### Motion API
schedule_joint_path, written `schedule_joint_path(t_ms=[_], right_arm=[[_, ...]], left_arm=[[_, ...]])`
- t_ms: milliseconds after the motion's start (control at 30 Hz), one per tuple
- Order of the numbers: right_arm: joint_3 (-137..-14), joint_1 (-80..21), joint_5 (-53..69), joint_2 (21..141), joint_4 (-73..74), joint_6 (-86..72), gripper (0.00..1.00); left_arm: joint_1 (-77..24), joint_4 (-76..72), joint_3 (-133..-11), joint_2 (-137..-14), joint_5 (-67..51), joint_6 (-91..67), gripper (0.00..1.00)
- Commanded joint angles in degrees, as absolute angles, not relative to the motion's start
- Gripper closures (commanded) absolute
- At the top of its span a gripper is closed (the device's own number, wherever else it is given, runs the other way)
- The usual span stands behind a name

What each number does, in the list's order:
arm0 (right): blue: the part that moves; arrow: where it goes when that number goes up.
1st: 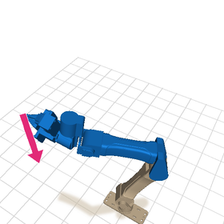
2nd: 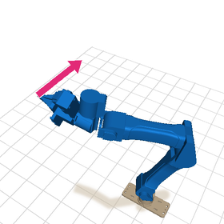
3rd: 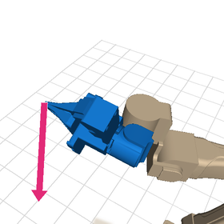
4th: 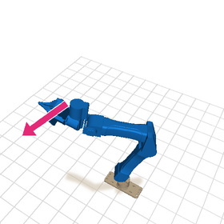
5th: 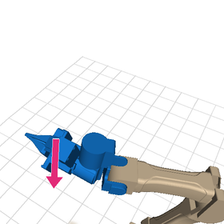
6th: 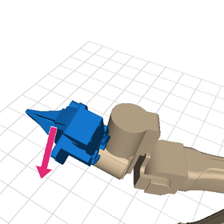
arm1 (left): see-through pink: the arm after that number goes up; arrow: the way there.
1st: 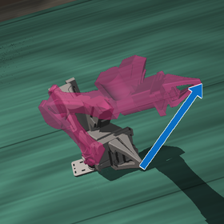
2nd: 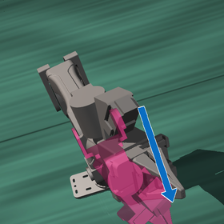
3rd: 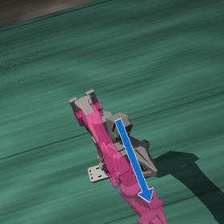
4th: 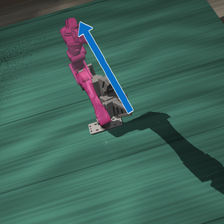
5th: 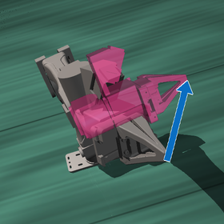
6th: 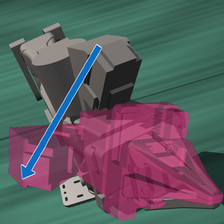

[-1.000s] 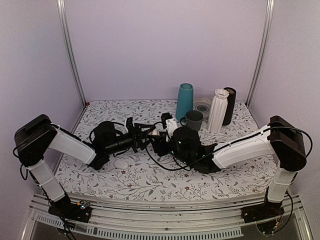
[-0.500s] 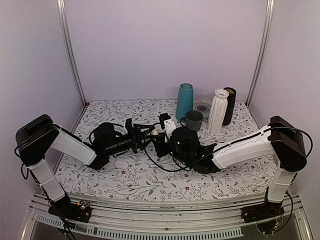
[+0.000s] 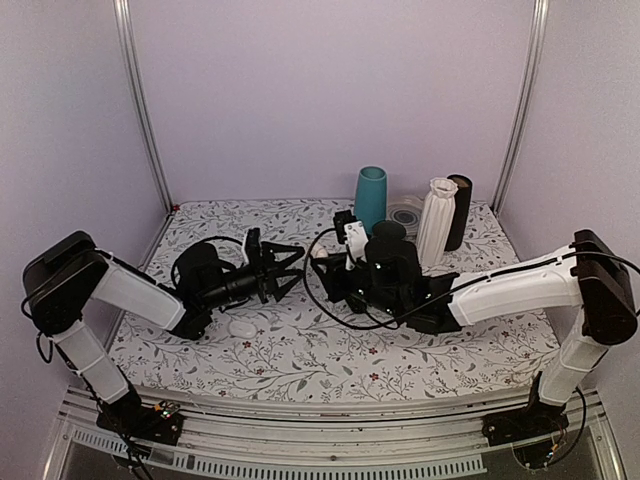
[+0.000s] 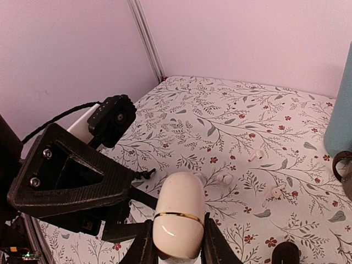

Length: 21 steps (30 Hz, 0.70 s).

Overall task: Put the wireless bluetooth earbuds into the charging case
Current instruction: Pass from the left arm to the right, then pass from the right arm to the left

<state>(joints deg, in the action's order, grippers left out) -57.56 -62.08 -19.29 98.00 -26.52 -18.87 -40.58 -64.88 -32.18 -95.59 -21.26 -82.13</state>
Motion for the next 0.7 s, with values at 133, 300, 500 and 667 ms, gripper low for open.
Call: schedule_joint_path(t_ms=[133,300,500,667], right_arm=[[-54.61,-57.66,-3.17,88.89,-19.65,-18.94,0.96],[-54.47,-55.92,5.63,84.57,-13.19,-16.23,0.96],[-55.81,-55.28,14.39,79.88,-5.12,-10.96,0.95],[-57.65,-55.16,20.32,77.02,1.23,-7.38,0.95]], left_arm=[[-36.23,-62.61,-32.06,-89.68,-29.61,-64.83,0.23],[-35.93,-50.71,-35.49,-85.42,-33.97,-49.99,0.24],[-36.74,-34.09,-40.71,-80.59,-37.3,-30.92,0.26],[-39.53,-23.89,-44.47,-77.79,-41.1,-16.94,0.27]])
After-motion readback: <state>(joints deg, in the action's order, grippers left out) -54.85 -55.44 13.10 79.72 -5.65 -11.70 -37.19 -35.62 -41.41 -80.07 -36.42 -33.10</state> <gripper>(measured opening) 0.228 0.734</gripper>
